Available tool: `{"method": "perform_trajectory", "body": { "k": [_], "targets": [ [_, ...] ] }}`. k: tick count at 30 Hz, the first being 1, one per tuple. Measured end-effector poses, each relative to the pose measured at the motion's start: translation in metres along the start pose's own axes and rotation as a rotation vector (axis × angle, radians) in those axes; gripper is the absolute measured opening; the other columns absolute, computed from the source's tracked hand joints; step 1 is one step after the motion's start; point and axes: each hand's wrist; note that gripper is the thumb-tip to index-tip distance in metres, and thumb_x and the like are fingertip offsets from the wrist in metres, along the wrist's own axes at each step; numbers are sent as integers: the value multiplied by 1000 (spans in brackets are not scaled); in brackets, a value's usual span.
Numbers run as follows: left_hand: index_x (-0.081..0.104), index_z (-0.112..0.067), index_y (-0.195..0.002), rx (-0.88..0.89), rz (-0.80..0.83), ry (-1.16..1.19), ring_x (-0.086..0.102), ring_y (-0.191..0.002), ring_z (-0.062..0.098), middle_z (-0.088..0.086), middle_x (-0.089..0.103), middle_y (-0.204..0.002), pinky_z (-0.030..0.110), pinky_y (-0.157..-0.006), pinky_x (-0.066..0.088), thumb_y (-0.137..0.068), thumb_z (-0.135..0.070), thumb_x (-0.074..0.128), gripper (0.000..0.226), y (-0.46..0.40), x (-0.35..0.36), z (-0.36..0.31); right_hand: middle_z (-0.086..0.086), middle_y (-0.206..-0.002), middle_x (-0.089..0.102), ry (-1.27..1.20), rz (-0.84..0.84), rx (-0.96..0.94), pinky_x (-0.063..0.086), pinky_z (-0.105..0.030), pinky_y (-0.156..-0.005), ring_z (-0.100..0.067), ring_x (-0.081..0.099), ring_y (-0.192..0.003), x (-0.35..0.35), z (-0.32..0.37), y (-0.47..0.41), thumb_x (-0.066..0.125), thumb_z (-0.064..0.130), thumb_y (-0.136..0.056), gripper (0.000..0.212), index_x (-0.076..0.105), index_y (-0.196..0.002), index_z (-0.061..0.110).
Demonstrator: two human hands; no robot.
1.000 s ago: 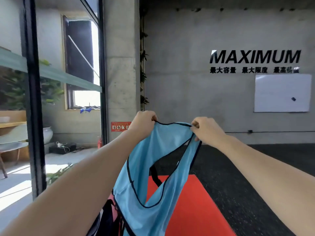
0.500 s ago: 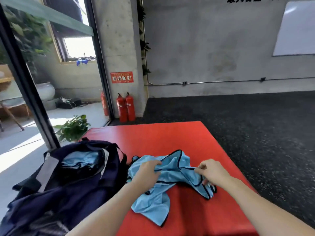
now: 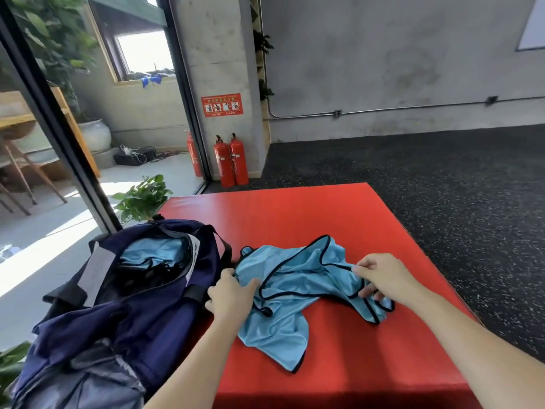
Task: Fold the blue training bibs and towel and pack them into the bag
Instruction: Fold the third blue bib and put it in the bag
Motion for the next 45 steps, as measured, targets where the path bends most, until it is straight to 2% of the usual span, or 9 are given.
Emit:
{"method": "perform_trajectory", "body": {
  "k": [4, 10, 15, 19, 23, 29, 33, 40, 45],
  "targets": [
    [49, -32, -134, 122, -38, 10, 44, -124, 24, -15, 62, -100, 48, -104, 28, -91, -42, 64, 47, 6, -4, -12, -14, -97, 71, 0, 7, -21, 45, -29, -44, -26, 75, -63, 4, 5, 10, 66, 20, -96, 10, 67, -98, 10],
    [55, -33, -130, 178, 20, 117, 61, -86, 13, -9, 64, -76, 41, -99, 39, -90, -33, 67, 41, 17, -7, -11, -8, -96, 72, -3, 6, -23, 48, -29, -45, -24, 75, -63, 5, 9, 32, 65, 20, -97, 10, 67, -98, 10],
    [51, -32, -117, 63, 172, 549, 64, -76, 16, -1, 67, -83, 32, -78, 53, -76, -24, 79, 51, 23, -8, -21, -6, -94, 73, -6, -3, -30, 49, -30, -47, -24, 75, -64, 3, 8, 40, 62, 20, -99, 10, 65, -98, 10],
    [58, 7, -91, 23, 339, 723, 50, -73, 22, 6, 56, -82, 37, -70, 43, -59, -29, 85, 55, 17, -4, -13, -7, -95, 73, -37, -6, -36, 49, -31, -48, -26, 75, -65, 0, 8, 42, 61, 20, -99, 10, 63, -100, 10],
    [48, -2, -71, 103, 236, 741, 33, -64, 20, 7, 38, -69, 34, -59, 30, -73, -26, 81, 41, 32, -12, -23, -7, -95, 73, -40, -12, -45, 49, -31, -48, -26, 75, -64, 0, 9, 47, 61, 19, -100, 10, 63, -100, 9],
    [68, -22, -103, 231, 172, 678, 69, -77, 17, -4, 74, -82, 38, -77, 55, -81, -26, 79, 26, 47, -21, -30, -6, -81, 75, -97, -48, -111, 47, -30, -45, -29, 74, -63, 1, 14, 57, 61, 18, -99, 11, 63, -97, 8],
    [62, -44, -110, 343, 158, 671, 56, -65, 15, -5, 65, -74, 34, -69, 51, -83, -16, 76, 42, 58, -30, -36, -3, -81, 75, -141, -104, -226, 47, -35, -51, -28, 73, -63, 0, 24, 68, 60, 18, -100, 7, 63, -97, 12],
    [77, -43, -88, 536, 182, 523, 66, -89, -6, -22, 74, -90, 19, -81, 50, -85, -14, 76, 29, 69, -86, -85, 1, -75, 73, -123, -204, -413, 50, -32, -50, -24, 74, -62, -31, 73, 88, 56, 10, -100, 22, 67, -108, 27],
    [76, -35, -105, 743, 31, 475, 70, -83, 21, -19, 74, -92, 32, -73, 59, -89, -13, 70, 28, 81, -167, -160, -1, -93, 74, -63, -320, -541, 51, -32, -45, -18, 74, -64, -79, 134, 104, 56, 9, -100, 16, 70, -101, 18]
  ]
}}
Point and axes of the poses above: each hand's wrist, its own y-axis away from the middle knuckle, its own x-axis out of the palm, z = x × y
